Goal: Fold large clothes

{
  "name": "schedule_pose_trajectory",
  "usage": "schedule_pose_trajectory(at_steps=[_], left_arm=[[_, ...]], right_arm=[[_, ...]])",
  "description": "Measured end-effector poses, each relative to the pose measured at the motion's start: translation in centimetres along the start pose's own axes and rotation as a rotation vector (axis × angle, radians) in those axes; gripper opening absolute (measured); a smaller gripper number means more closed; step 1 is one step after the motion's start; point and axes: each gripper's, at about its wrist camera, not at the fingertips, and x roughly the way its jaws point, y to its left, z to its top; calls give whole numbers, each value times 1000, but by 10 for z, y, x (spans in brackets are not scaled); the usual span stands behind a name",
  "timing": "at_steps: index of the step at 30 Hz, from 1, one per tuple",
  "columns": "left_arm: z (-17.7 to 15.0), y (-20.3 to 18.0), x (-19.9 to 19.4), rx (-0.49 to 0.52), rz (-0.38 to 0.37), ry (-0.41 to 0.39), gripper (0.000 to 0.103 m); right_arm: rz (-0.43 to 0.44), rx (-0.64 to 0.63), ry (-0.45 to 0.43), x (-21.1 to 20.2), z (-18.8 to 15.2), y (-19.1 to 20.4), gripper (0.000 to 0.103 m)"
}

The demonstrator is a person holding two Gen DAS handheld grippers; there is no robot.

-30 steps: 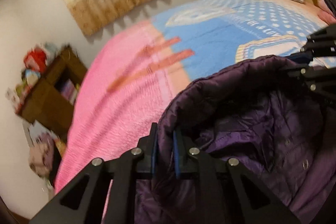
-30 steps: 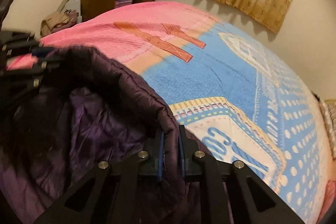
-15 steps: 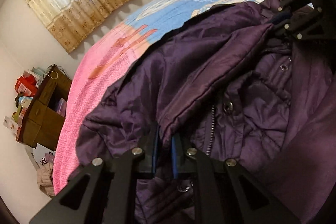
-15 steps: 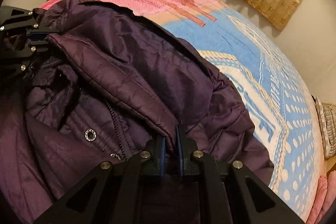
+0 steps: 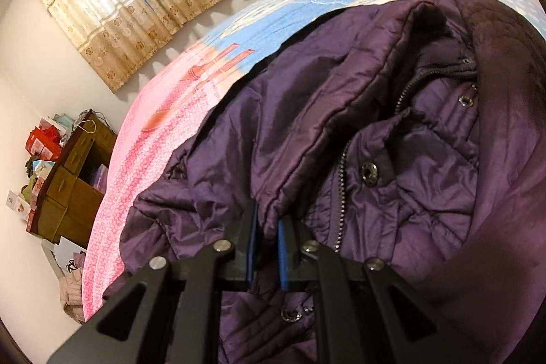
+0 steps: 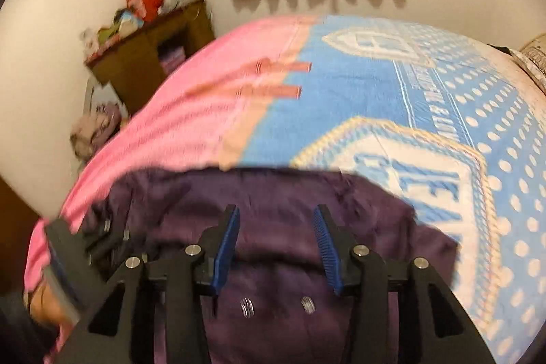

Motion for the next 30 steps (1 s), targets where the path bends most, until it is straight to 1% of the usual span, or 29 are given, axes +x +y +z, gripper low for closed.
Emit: schedule_pose_trajectory(at_steps=[1,2,3,5,6,7,9,10,11,12,13,14,16,17,18,19,20,21,22,24,25,26,28,30], left_arm=[[0,0,-1,-3,0,-2,11],[0,0,0,-5,0,-4,11],[0,0,0,-7,0,-5,11],[-2,2,-3,-15,3,-8,14],[-2,6,-8,-31,10,-23,16],[-3,10,-14,-51,14,-45,18],[1,24,-38,-118,-15,-121,24],[4,31,-50,-162,-31,-158,32],[7,38,-58,-204,-43,-188,47],[12,46,-67,-259,-45,-221,56],[18,52,-71,-303,-39,-238,70],[24,56,-71,-338,-37,-237,74],[37,64,-62,-410,-21,-211,74],[45,68,-50,-450,-2,-170,74],[48,69,-39,-461,7,-130,73],[51,66,-21,-451,8,-74,73],[50,62,-7,-428,34,-27,74],[46,56,12,-407,71,49,72],[39,53,25,-405,65,93,72],[25,52,46,-437,25,165,75],[19,53,51,-466,10,166,80],[16,56,55,-497,12,162,86],[12,57,62,-528,0,153,88],[10,57,64,-538,9,139,89]], right_arm=[[-32,-7,1,14,0,3,46],[-43,13,13,25,-3,2,46],[-42,46,58,42,-10,-1,46],[-50,56,134,65,-27,-4,46],[-59,34,136,72,-38,-3,46],[-63,5,118,74,-45,-1,46],[-58,0,86,73,-49,-4,46],[-62,0,78,74,-51,-3,46],[-72,-9,75,75,-52,-2,46],[-83,-20,71,75,-54,0,46],[-90,-28,69,79,-53,1,46],[-89,-30,66,79,-53,2,46],[-59,-7,60,77,-53,-4,46],[-43,3,57,75,-54,-7,46],[-31,10,55,76,-52,-9,46],[-20,17,51,75,-53,-11,46],[-11,24,49,75,-53,-12,46],[-6,28,49,77,-52,-13,46],[0,32,47,77,-52,-13,46],[7,36,44,77,-52,-14,46],[7,36,43,77,-52,-13,47],[6,35,44,78,-52,-13,47],[4,33,46,79,-52,-13,47],[2,32,52,81,-51,-13,47]])
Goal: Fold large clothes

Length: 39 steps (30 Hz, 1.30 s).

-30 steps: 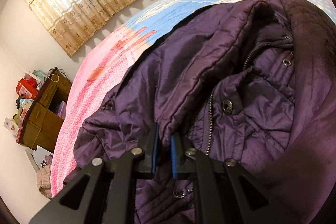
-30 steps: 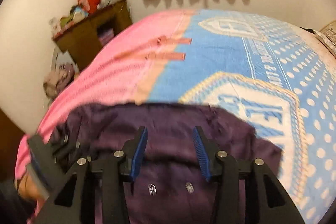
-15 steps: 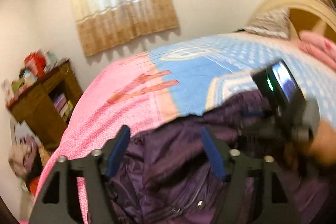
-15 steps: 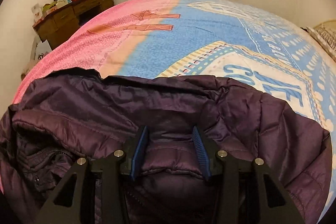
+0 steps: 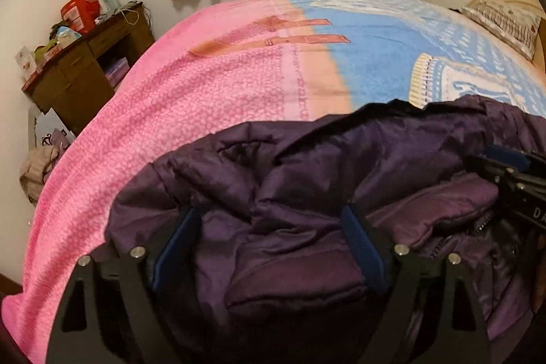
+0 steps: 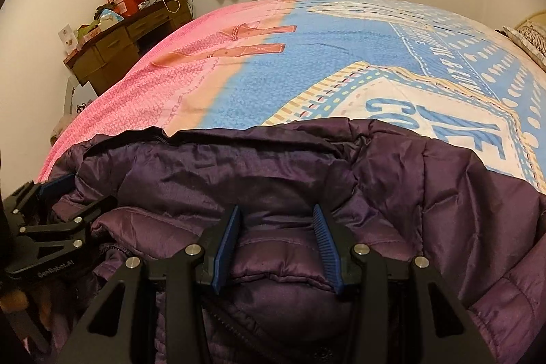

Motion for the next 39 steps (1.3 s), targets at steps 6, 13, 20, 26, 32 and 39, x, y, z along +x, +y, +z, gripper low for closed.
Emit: schedule_pose_trajectory(at_steps=[6,13,20,26,32,39], left_arm=[[-3,-1,4,-8,1,-16,90],[-5,-1,1,-15,-1,-3,92],[-4,-3,4,-4,16,2,93],[-4,-3,5,-9,14,3,93],[-3,-3,5,-13,10,5,93],[-2,-5,7,-13,24,10,96]], right_arm=[[8,6,4,1,0,-2,47],[-18,-12,8,4,0,1,47],[-55,-37,11,5,0,9,47],[-58,-38,11,5,1,8,47],[-60,-39,11,5,0,9,47],[-81,-56,21,6,1,12,47]])
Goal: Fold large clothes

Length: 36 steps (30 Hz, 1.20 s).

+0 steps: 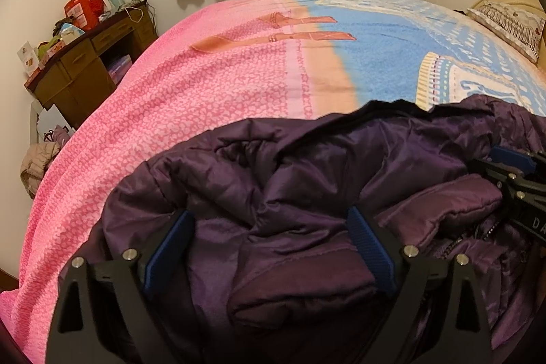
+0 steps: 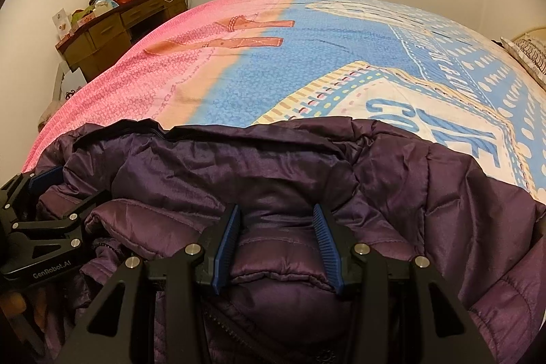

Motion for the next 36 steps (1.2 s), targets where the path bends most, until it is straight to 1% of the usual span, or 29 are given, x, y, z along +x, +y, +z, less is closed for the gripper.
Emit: schedule_pose_trajectory(at_steps=[2,6,8,9,10,11,12,13,14,15,16,17,20,25,32,36], left_arm=[[1,-4,-2,14,27,3,97],[5,-5,-8,25,46,6,97],[9,-5,-21,19,60,-32,97],[12,-5,-31,-6,46,-71,97],[14,-6,-39,-22,15,-91,97],[17,-9,-46,-37,-30,-106,99],[20,-15,-50,-35,-61,-109,101],[21,-25,-49,-13,-69,-101,103],[20,-32,-45,14,-74,-86,103],[17,-42,-36,62,-71,-47,103],[13,-49,-23,105,-32,3,103],[9,-49,-15,94,-30,10,103],[6,-42,-12,40,-50,7,103],[-1,-46,-13,64,-22,-1,103],[2,-46,-9,49,-40,10,103],[3,-45,-9,44,-45,11,103]], right_arm=[[-19,-20,13,0,2,4,47],[-28,-45,39,3,4,6,47],[-39,-54,26,2,2,8,47],[-41,-55,19,2,1,8,47],[-32,-45,10,1,0,6,47],[-20,-35,7,0,0,4,47],[-6,-24,5,0,-1,1,47],[6,-14,3,-1,-1,-1,47],[10,-11,0,-1,-1,-1,47],[12,-9,-2,-2,-2,-2,47],[17,-7,-3,-2,-2,-2,47],[25,-1,-5,-2,-2,-3,47],[35,5,-8,-1,-1,-3,47],[36,5,-3,1,-1,-2,48],[-6,-29,3,2,0,5,48],[-4,-27,2,2,-1,4,48]])
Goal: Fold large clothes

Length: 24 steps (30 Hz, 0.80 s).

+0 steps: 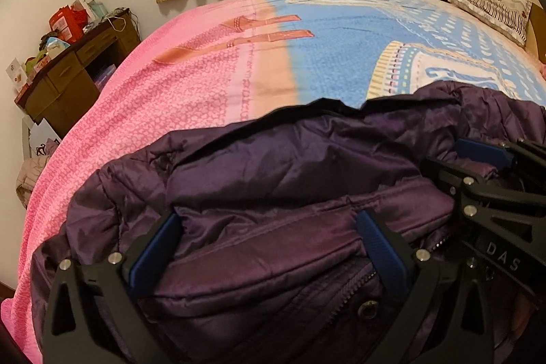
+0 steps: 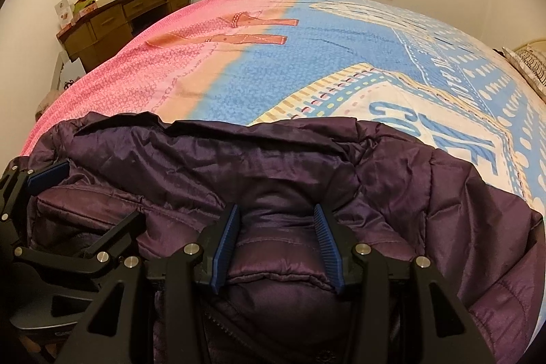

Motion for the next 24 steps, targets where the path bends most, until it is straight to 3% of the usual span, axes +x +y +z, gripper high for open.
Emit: schedule_pose_trajectory(at_steps=[3,7,12,14,18,21,24], left_arm=[[1,-1,0,3,4,2,103],[10,1,-8,8,11,21,103],[10,20,-70,-76,-41,-77,103],[0,27,-98,-78,-57,-107,103],[-48,42,-164,-74,-95,-175,103],[-98,54,-198,-92,-141,-169,103],[-149,63,-221,-95,-123,-162,103]], right_arm=[[-8,-7,5,0,1,1,48],[-9,-71,79,-10,19,3,51],[103,69,-47,-89,17,-25,61],[125,57,-99,-129,-2,-34,66],[173,32,-100,-185,-56,-46,69],[187,14,-85,-218,-107,-55,71],[217,44,-44,-243,-155,-65,71]])
